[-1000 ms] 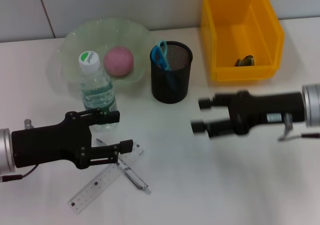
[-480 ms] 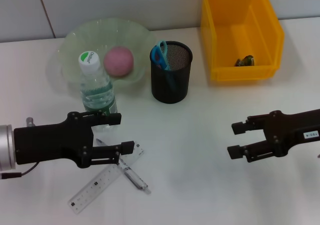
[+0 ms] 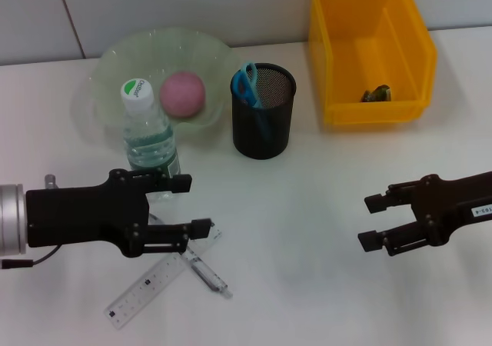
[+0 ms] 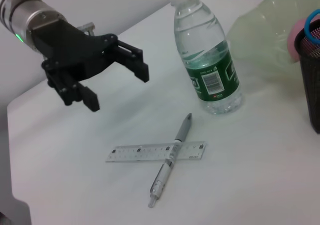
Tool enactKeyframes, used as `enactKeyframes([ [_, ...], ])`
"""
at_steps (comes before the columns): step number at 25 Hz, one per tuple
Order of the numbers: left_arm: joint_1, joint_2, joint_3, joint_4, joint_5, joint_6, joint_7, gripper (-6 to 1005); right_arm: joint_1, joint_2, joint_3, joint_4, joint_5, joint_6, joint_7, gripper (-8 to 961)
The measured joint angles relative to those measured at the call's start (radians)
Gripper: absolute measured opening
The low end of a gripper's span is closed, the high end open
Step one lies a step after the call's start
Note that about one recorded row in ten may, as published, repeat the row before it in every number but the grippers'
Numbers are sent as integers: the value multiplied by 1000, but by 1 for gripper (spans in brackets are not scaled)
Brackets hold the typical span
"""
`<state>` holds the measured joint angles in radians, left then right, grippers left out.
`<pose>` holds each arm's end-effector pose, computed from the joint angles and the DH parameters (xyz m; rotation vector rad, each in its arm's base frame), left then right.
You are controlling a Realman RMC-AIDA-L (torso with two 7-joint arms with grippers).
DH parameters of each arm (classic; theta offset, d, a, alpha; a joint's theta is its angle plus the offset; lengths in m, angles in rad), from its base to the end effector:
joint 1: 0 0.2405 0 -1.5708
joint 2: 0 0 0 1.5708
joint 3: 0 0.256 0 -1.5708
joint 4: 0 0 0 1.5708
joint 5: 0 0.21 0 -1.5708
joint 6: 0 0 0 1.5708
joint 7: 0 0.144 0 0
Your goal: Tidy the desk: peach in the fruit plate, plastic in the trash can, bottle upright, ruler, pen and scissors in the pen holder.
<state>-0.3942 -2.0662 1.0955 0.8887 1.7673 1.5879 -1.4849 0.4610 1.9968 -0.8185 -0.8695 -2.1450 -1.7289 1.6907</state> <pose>-0.2319 0.3045 -0.0065 -2.9101 -0.4720 -0.6943 0.2802 0.3063 0.0390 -2.8991 0.8602 0.3503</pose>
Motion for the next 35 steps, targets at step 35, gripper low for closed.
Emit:
enactKeyframes([
  [35, -210, -14, 762, 618, 826, -173, -1150, 741, 16, -7, 10, -36, -66, 0, 38, 828],
])
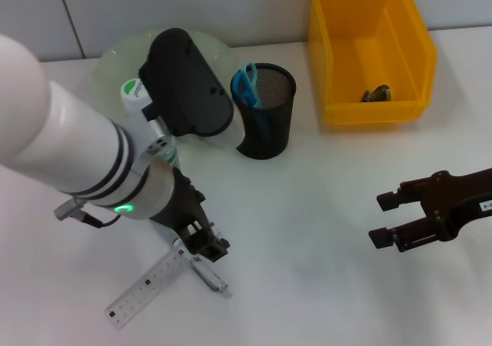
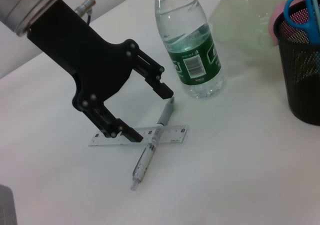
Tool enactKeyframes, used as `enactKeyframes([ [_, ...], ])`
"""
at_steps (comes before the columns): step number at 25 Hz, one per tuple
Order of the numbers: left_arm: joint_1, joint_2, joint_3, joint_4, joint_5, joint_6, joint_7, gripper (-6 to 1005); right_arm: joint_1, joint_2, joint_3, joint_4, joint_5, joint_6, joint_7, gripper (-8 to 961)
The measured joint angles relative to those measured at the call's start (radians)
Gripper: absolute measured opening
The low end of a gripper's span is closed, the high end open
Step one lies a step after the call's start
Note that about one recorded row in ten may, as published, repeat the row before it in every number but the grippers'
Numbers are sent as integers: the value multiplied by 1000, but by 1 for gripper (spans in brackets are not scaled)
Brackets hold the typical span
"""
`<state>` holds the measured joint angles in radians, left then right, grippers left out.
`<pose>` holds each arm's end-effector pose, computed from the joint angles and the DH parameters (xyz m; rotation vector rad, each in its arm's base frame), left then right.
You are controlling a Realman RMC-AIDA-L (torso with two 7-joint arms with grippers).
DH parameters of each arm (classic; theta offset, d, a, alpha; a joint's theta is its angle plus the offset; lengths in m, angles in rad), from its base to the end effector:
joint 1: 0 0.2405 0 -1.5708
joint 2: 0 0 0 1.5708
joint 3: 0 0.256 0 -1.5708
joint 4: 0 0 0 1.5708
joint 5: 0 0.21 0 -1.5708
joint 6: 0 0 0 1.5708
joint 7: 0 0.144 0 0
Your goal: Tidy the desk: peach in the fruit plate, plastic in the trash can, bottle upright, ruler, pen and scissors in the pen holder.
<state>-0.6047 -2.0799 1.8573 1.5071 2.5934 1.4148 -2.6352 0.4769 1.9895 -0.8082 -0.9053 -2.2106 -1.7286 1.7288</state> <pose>-0.1173 0.3170 -0.0679 -2.7537 -0.3616 0.5860 0.2821 0.3118 0.0468 -2.8862 0.8743 0.2446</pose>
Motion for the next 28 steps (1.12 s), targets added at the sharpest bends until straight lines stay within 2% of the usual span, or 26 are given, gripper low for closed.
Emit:
enactKeyframes([
  [10, -75, 0, 16, -145, -6, -28, -39, 727, 10, 0, 0, -2, -11, 0, 0, 828],
  [28, -146, 0, 49, -272, -5, -73, -147, 702, 14, 0, 0, -1, -11, 1, 3, 829],
])
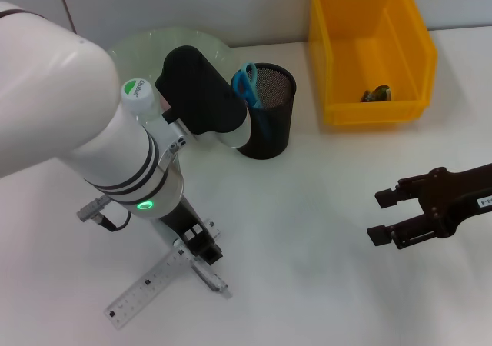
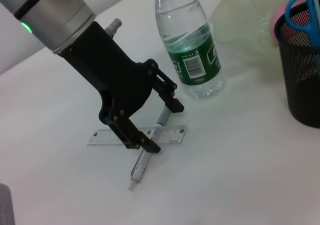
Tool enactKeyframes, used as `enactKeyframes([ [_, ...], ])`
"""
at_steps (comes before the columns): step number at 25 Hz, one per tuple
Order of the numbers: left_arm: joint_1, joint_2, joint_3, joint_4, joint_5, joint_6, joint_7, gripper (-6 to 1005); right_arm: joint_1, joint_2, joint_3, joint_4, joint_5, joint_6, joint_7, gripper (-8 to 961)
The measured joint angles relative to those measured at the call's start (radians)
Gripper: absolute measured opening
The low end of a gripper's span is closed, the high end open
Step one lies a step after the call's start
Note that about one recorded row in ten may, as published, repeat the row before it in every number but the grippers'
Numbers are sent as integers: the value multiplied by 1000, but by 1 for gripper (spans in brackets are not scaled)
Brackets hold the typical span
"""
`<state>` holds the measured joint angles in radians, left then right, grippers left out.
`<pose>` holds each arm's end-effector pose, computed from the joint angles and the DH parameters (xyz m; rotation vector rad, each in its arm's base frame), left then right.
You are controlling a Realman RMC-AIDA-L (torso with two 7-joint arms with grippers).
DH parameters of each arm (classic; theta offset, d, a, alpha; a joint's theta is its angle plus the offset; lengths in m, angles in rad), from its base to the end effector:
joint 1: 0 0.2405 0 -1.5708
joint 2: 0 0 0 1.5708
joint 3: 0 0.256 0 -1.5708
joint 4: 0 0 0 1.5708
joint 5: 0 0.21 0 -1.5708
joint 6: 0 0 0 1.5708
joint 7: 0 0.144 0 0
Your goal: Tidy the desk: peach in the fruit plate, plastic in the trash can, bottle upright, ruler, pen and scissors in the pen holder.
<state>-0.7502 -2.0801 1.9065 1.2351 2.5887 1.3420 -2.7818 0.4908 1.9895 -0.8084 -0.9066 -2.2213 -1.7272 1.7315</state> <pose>-0.1338 0.3365 -0.0935 -2.6785 -0.5519 0.7280 0.2791 0.3154 0.0467 -2.8923 0.8605 0.2295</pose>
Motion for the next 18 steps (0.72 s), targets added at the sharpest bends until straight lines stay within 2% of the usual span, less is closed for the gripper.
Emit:
enactKeyframes([
  [18, -9, 0, 18, -28, -1, -23, -16, 677, 0, 0, 0, 0, 0, 5, 8, 829],
])
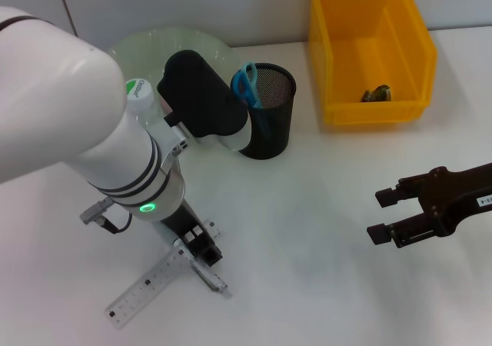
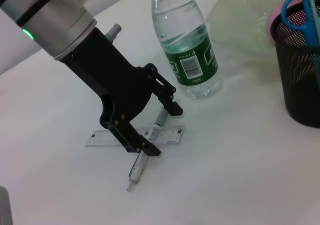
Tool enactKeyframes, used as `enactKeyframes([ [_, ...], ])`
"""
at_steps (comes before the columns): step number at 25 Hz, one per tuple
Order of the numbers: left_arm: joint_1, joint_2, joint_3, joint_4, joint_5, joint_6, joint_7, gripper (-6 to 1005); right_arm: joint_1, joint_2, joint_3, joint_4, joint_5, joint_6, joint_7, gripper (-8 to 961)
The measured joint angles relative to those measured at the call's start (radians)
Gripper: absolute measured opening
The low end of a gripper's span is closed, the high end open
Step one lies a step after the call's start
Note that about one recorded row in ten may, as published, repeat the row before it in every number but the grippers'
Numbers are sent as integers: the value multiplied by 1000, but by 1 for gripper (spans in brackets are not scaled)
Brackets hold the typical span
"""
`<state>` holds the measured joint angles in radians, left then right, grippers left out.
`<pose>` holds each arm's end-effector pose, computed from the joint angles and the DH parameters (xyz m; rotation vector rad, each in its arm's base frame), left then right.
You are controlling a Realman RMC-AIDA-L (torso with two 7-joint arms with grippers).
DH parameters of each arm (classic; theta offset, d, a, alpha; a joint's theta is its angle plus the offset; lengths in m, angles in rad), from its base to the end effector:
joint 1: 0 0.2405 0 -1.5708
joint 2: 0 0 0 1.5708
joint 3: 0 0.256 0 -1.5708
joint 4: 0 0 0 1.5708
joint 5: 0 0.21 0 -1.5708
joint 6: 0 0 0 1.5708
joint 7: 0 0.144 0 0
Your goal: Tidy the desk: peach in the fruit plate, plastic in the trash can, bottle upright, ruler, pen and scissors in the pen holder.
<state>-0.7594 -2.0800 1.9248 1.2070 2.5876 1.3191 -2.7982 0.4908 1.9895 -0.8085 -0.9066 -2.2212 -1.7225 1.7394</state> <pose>-0.1368 0.3373 -0.0978 -2.6683 -0.5613 0.7368 0.2793 0.3160 0.0468 -2.8849 0.8712 0.2291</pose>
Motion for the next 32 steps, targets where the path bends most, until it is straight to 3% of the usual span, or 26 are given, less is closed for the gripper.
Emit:
enactKeyframes([
  [29, -5, 0, 6, -18, -3, -7, 1, 637, 9, 0, 0, 3, -24, 0, 5, 829],
  [32, -6, 0, 6, -18, -3, -5, 1, 528, 10, 0, 0, 3, -24, 0, 5, 828],
])
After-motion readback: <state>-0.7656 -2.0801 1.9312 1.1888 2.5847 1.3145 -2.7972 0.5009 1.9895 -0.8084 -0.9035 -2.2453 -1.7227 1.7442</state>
